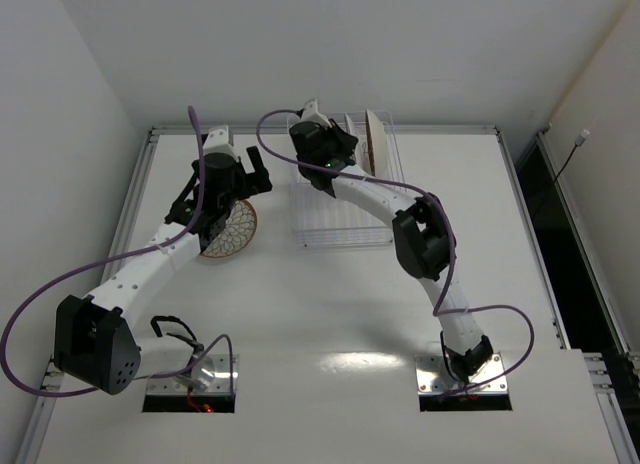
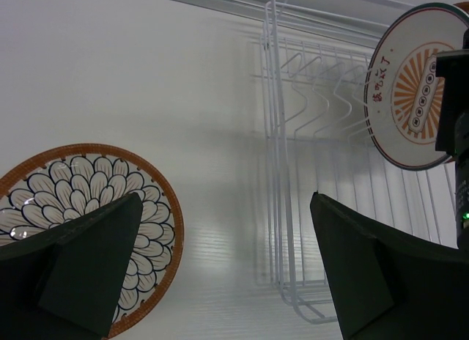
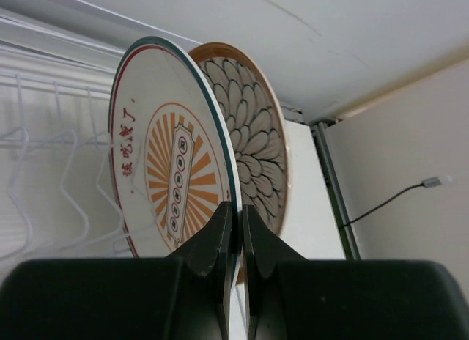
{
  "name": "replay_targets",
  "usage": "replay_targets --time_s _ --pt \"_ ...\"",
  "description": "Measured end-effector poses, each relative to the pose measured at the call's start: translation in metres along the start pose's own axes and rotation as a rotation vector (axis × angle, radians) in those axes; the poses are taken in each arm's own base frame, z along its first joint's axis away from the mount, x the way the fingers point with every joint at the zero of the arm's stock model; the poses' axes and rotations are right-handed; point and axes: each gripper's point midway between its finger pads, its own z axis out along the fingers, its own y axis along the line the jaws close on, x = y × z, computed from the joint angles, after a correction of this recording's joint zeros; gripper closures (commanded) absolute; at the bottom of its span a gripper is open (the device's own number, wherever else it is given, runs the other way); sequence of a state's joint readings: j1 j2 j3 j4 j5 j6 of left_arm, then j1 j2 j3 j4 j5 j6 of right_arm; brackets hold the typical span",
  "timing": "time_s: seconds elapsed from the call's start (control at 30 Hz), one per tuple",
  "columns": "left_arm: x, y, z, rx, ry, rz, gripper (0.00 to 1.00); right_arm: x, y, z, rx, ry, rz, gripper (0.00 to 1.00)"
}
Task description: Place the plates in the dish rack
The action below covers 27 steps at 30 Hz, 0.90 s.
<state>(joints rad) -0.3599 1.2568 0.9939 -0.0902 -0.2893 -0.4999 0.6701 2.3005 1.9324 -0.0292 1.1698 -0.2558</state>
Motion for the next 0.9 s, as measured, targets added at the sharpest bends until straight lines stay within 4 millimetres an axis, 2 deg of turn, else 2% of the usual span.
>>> replay_targets --time_s 0.07,0.1,0.17,0.37,0.43,0.5,0.67,0.8,0.9 --pt "0.0 0.0 0.0 0.0 0.0 0.002 0.0 0.001 0.005 0.006 -0.019 0.008 0.016 0.86" --pt "0.0 0.0 0.0 0.0 0.0 0.002 0.0 0.003 0.006 0.009 -0.03 0.014 0.023 0.73" --pt "0.0 0.0 0.0 0.0 0.0 0.002 0.0 0.008 0.006 0.015 -0.044 0.034 0.038 0.61" --pt "0.0 0.0 0.0 0.0 0.0 0.002 0.0 0.024 0.007 0.027 -0.083 0.08 0.054 0.44" --pt "0.0 0.0 0.0 0.0 0.0 0.002 0.0 0.025 0.011 0.026 -0.103 0.084 0.061 0.36" --pt "0.0 0.0 0.0 0.0 0.0 0.002 0.0 0.023 0.013 0.023 -0.118 0.084 0.059 0.33" --pt "0.0 0.0 0.0 0.0 0.0 0.002 0.0 -0.005 0.0 0.007 -0.127 0.042 0.101 0.3" --pt "0.0 0.0 0.0 0.0 0.0 0.002 0.0 -0.04 -0.033 -0.017 -0.133 -0.017 0.175 0.28" --pt "0.0 0.001 0.0 -0.003 -0.001 0.002 0.0 -0.071 -0.056 -0.048 -0.187 -0.084 0.257 0.28"
